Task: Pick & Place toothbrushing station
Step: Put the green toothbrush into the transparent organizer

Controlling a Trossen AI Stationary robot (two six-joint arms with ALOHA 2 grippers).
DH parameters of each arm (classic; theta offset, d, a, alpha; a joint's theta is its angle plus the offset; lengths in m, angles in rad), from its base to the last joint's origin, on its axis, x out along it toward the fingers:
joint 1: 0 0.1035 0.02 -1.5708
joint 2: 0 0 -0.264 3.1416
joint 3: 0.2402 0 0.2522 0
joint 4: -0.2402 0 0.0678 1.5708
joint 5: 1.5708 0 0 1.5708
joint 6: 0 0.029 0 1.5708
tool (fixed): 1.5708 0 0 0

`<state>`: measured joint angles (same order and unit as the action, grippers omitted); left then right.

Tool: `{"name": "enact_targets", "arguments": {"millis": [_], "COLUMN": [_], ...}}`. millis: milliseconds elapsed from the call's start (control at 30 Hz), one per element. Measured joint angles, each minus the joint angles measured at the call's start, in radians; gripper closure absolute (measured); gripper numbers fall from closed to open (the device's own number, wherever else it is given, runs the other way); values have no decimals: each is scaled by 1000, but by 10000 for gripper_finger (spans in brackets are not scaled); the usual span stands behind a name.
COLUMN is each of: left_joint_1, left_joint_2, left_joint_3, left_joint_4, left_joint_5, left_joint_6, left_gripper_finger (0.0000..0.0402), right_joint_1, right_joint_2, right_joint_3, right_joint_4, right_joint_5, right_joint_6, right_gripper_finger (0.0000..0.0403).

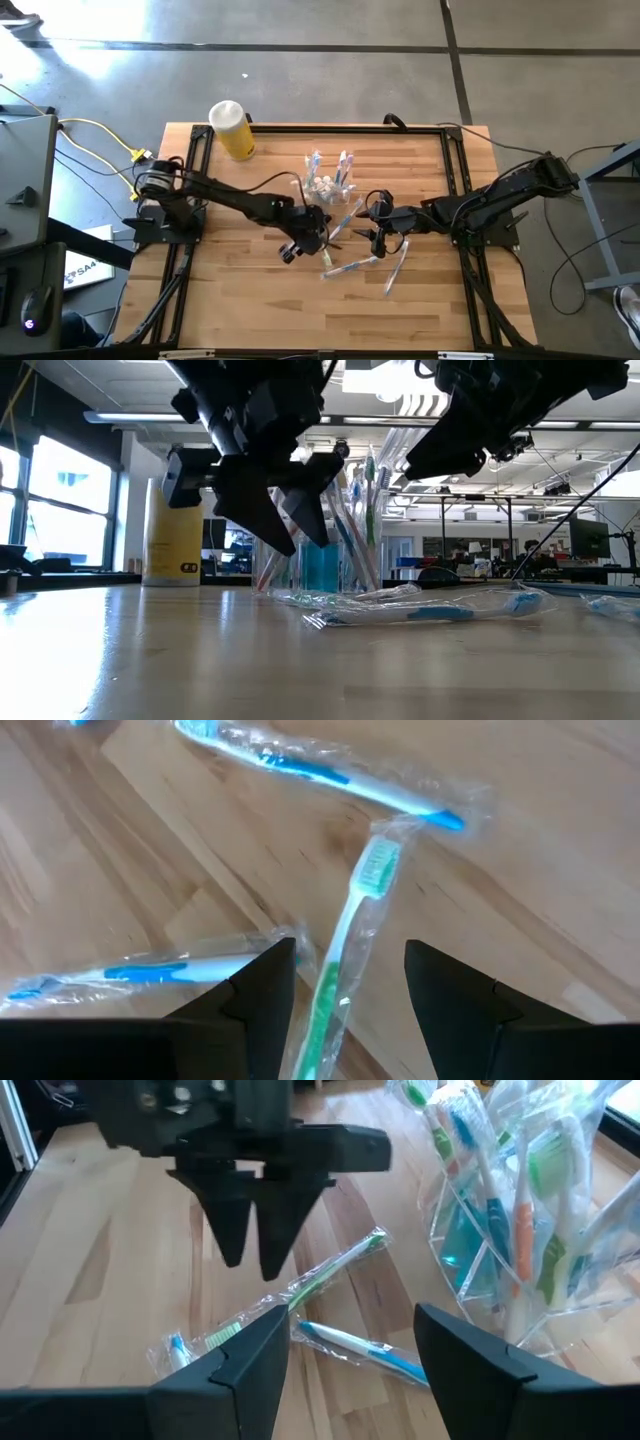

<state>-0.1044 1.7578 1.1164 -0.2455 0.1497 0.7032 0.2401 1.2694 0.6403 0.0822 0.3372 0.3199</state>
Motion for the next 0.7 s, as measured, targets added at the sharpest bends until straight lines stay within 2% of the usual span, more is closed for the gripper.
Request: {"name": "enact_targets", "arguments": {"millis": [367,700], "left_joint_1": [55,89], "left_joint_2": [87,128], "left_joint_3": [0,0], "left_joint_4": [24,28], "left_joint_5": [77,76], "left_joint_6": [4,-24], "left_gripper_finger": [220,228], "right_joint_1": [0,0], "right_joint_2": [0,0], "right_joint_3": [0,0], "right_joint_4": [-2,8], "right_joint_5": [0,-1], "right_joint_6": [9,28], "right_gripper_finger": [196,196]}}
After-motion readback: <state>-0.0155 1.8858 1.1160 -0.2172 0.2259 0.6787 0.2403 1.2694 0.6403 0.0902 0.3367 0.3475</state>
